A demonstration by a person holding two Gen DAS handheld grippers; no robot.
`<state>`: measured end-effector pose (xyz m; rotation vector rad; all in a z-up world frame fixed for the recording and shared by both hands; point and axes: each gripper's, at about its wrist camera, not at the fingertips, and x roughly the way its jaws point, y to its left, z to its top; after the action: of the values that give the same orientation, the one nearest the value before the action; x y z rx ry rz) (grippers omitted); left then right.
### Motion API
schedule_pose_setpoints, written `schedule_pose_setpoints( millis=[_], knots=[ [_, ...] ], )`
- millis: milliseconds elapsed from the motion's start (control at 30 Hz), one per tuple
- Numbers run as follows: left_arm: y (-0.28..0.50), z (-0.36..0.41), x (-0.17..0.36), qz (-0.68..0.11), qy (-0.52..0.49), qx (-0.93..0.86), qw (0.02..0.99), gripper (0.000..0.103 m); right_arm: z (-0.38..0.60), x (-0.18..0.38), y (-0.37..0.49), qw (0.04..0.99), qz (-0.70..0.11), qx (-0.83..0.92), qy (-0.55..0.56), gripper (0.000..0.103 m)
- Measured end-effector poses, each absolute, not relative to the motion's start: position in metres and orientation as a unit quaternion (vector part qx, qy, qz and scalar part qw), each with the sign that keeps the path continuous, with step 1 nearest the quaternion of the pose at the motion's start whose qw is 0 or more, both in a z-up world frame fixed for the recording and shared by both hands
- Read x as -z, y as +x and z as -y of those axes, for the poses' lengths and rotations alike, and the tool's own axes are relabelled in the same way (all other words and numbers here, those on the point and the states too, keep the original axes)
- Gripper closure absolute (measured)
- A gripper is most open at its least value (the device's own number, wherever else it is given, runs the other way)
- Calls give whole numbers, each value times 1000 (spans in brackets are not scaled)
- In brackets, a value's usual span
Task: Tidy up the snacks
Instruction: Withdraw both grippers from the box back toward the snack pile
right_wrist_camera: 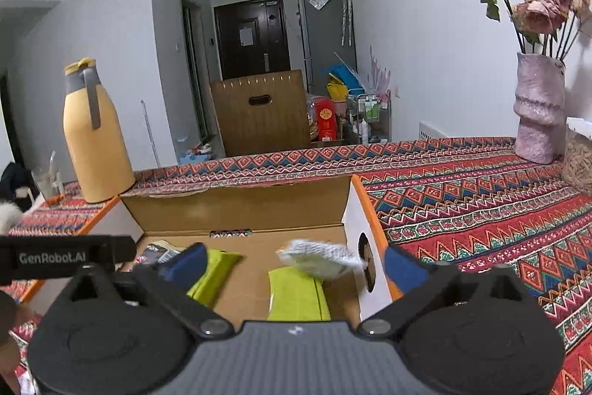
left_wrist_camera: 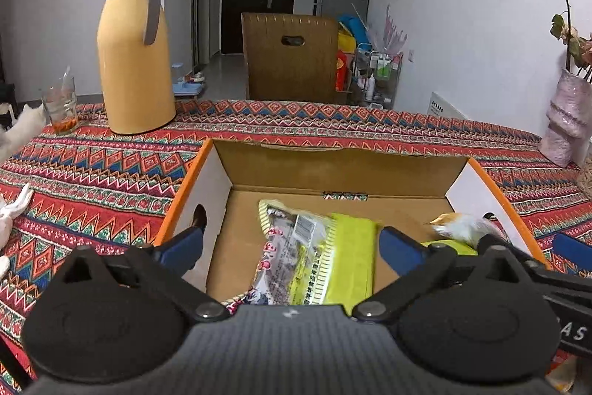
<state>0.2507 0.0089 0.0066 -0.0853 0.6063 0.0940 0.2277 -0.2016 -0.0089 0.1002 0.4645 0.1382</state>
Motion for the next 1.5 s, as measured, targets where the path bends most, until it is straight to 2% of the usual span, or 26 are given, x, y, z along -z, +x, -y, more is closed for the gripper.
schedule_pose_setpoints(
  millis=[633, 1067, 1500],
  knots=[
    [241, -8, -17, -288, -40, -52, 956, 0, 208, -2, 215, 974, -207, -71, 61, 0],
    [199, -19, -38, -263, -28, -56, 963, 0, 214, -24, 179, 981, -175, -75, 46, 0],
    [149, -38, -16, -292, -31, -58, 954, 0, 225, -2, 129, 973, -217, -72, 31, 0]
  ],
)
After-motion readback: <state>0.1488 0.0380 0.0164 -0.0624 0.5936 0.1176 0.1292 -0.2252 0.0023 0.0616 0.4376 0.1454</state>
